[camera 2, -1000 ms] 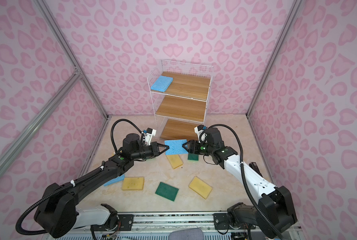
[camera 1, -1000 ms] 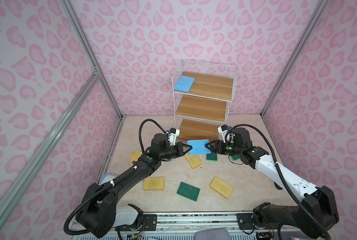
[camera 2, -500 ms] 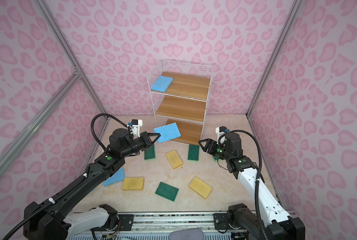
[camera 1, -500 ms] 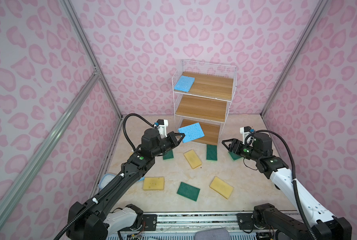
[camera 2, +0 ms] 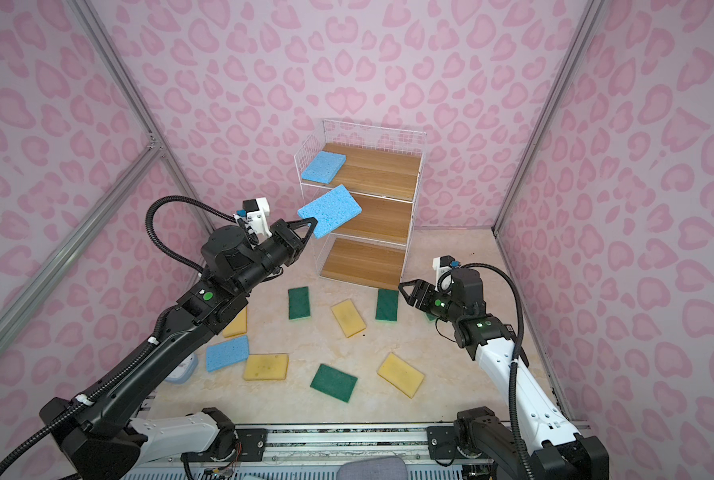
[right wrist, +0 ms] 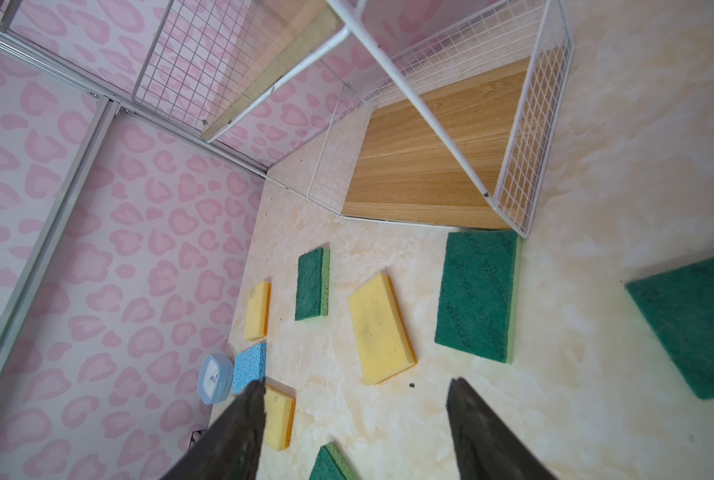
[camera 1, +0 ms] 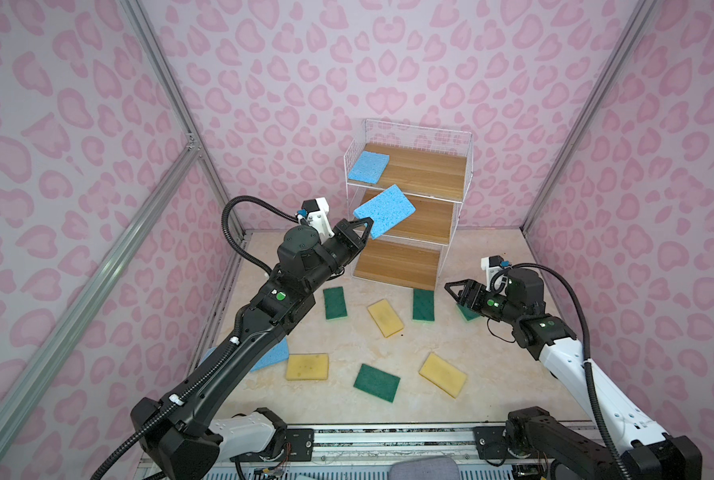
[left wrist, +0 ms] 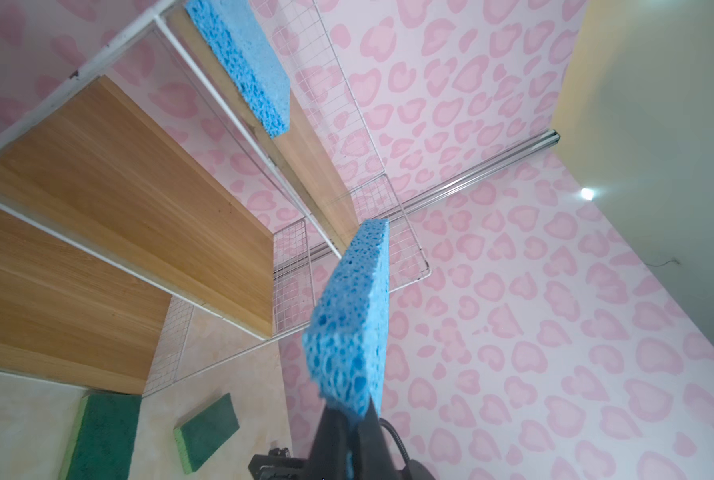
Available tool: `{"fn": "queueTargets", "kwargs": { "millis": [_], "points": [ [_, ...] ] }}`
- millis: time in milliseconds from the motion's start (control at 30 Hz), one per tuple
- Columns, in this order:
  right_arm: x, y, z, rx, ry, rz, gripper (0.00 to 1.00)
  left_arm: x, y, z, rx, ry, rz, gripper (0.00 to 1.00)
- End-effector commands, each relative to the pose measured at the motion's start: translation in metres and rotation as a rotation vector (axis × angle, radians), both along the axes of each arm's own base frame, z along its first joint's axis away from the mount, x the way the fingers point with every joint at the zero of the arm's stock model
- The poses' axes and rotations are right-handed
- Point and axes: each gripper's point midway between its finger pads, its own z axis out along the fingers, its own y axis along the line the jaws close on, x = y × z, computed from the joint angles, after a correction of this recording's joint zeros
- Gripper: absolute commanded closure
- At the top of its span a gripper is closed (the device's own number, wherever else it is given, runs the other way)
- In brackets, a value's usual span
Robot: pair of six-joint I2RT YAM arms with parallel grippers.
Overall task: Place and organize the cleaning sponges onto the shelf
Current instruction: 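Close the left gripper on the sponge and open the right gripper, then carry the blue sponge with the left gripper onto the top shelf beside the first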
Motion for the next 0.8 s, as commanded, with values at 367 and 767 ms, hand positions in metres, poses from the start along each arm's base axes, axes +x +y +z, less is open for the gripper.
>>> {"fn": "queueTargets", "kwargs": {
  "millis": [367, 767],
  "points": [
    [0.013, 0.003, 0.012, 0.027, -0.044, 0.013, 0.30, 0.052, -0.033, 0.067, -0.232, -0.017, 0.196, 0.98],
    [0.015, 0.003, 0.005, 0.047, -0.031, 0.019, 0.30, 0.082, -0.058, 0.057, -0.330, 0.057, 0.400, 0.98]
  ]
}}
